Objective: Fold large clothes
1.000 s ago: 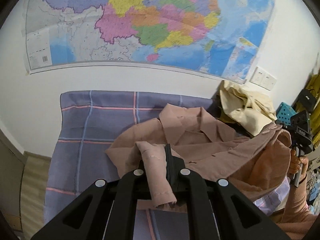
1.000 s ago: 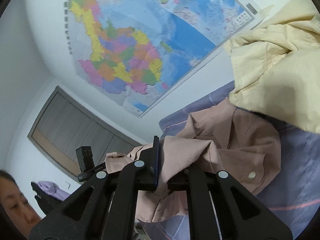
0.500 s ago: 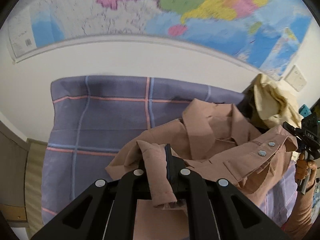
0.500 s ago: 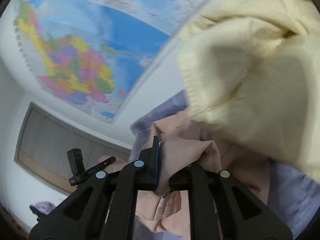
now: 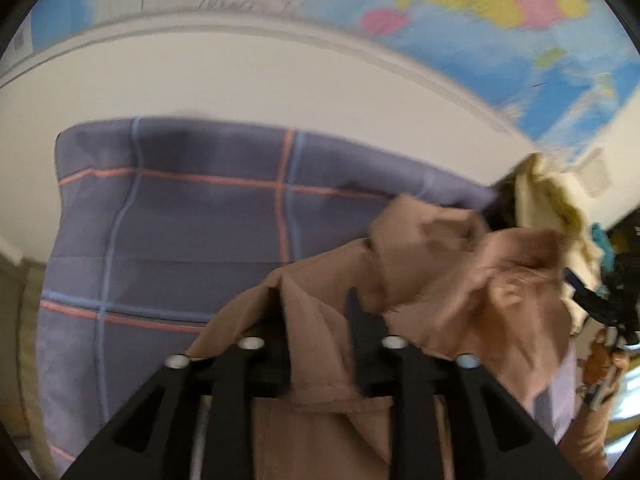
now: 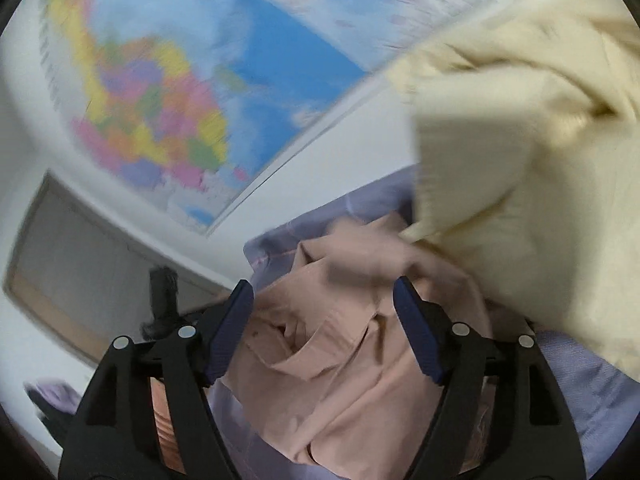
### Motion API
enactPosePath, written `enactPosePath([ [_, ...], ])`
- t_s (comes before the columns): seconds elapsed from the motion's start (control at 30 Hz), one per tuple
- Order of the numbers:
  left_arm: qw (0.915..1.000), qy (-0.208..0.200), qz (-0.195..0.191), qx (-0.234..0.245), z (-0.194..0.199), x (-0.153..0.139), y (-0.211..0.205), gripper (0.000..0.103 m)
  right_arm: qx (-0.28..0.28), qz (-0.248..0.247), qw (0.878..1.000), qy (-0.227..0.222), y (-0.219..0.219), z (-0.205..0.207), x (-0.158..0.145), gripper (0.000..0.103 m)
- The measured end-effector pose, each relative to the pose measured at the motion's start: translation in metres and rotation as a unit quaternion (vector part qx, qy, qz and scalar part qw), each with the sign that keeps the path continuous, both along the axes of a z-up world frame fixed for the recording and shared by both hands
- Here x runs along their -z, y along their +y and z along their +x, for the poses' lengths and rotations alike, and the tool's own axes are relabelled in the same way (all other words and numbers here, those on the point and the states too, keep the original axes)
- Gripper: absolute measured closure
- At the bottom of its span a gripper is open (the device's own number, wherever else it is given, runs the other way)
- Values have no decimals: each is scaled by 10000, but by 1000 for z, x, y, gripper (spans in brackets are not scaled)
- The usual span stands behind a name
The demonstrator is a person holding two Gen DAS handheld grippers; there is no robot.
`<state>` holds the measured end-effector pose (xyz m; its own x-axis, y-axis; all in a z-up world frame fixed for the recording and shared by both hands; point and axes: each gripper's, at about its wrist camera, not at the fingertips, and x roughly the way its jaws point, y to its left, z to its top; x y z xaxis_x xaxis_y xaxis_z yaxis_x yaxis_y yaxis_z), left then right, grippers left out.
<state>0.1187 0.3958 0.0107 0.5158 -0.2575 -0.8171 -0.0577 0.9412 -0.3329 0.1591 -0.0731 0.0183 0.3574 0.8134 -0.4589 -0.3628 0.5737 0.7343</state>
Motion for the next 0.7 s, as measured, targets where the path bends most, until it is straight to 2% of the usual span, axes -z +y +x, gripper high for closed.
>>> enactPosePath([
  [0.1,9985,-538,68,-44,-21,-20,0,52,-410,-631,9955,-574,27,-23,-11,31],
  [0.17,9969,-773,167,0,-34,-29,-4,50,-897,-1211,9835,-1003,57,-40,-9,31],
  [0.3,9914,-992,777,354,-53,-33,-31,47,-1544,-2132,9580,-1135,121,-47,23,31],
  [0.4,9857,-1007,1044,859,-60,-24,-57,42,-1600,-2591,9478,-948,147,-34,52,46],
  [0.43,9838,-993,1097,1011,-61,-19,-65,41,-1625,-2641,9466,-884,152,-31,57,62],
  [0.47,9827,-932,1122,1142,-61,-13,-72,40,-1622,-2681,9459,-840,154,-26,61,87],
  [0.5,9817,-869,1193,1205,-60,-6,-78,40,-1598,-2698,9460,-819,155,-21,63,94],
  [0.6,9773,-753,1378,1423,-58,7,-93,40,-1435,-2514,9510,-1089,151,-17,50,98],
  [0.7,9757,-687,1413,1528,-49,15,-102,36,-1049,-2264,9582,-1402,145,-6,18,98],
])
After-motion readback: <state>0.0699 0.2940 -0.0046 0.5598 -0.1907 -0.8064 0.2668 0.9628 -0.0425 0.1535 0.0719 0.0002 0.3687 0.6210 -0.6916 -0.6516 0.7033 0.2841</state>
